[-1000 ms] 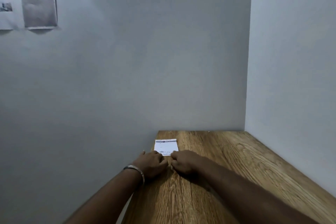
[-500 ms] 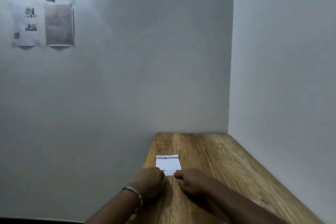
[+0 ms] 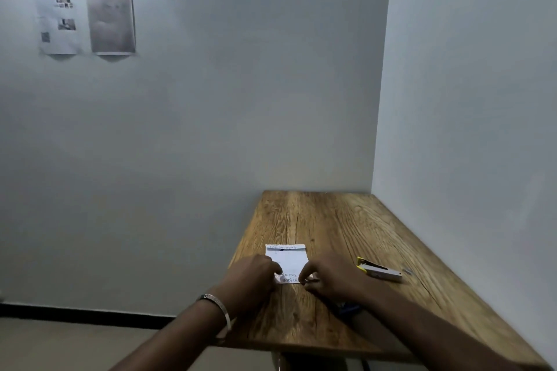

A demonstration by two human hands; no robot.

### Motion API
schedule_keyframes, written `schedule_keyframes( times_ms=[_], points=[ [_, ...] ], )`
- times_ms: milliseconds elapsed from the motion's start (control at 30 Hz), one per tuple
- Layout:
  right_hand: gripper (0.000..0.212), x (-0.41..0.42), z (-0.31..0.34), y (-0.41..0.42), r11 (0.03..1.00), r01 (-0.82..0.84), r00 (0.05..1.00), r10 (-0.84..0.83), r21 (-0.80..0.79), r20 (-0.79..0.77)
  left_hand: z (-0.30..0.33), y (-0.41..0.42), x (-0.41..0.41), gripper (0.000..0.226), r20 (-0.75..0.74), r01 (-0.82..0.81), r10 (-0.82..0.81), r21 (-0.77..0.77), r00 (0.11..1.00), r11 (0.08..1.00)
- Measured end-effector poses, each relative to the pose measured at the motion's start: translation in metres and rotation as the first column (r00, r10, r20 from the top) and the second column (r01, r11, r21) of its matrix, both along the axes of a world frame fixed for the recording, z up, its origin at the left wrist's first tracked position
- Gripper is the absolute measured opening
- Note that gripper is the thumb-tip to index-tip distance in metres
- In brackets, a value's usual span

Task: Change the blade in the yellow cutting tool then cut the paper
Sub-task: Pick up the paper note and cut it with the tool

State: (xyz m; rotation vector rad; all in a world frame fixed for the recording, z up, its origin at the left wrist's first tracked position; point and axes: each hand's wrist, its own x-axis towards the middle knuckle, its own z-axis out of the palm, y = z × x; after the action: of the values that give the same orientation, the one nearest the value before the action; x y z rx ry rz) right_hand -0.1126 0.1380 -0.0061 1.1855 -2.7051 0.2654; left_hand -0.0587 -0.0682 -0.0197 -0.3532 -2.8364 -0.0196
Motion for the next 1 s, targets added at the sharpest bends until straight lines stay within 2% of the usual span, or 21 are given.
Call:
schedule_keyframes(
  times_ms=[133,300,533,867,1000],
  points=[
    [0.025,-0.001,-0.001,-0.001,0.998,0.012,0.998,-0.008,-0.065,0.059,-0.006,-0.005,0.003,0.029,-0.020,0.044,-0.042,0.102,0.999,0.994],
    [0.028,-0.006,0.001,0.000,0.994,0.050,0.995,-0.040,-0.100,0.093,-0.007,-0.009,0.002,0.023,-0.049,0.023,-0.009,0.294,0.999,0.956],
    [0.024,-0.015,-0.002,0.002,0.992,0.017,0.999,-0.010,-0.127,0.051,-0.003,-0.014,-0.005,0.018,-0.002,0.017,-0.017,0.297,1.000,0.955],
    [0.020,-0.033,-0.006,-0.007,0.968,0.106,0.993,-0.093,-0.226,0.068,-0.005,-0.019,-0.016,0.006,-0.001,-0.074,0.086,0.494,0.996,0.866],
    [0.019,-0.040,-0.011,-0.009,0.962,0.113,0.993,-0.100,-0.247,0.062,-0.010,-0.017,-0.016,0.004,-0.010,-0.107,0.126,0.465,0.992,0.879]
  ],
)
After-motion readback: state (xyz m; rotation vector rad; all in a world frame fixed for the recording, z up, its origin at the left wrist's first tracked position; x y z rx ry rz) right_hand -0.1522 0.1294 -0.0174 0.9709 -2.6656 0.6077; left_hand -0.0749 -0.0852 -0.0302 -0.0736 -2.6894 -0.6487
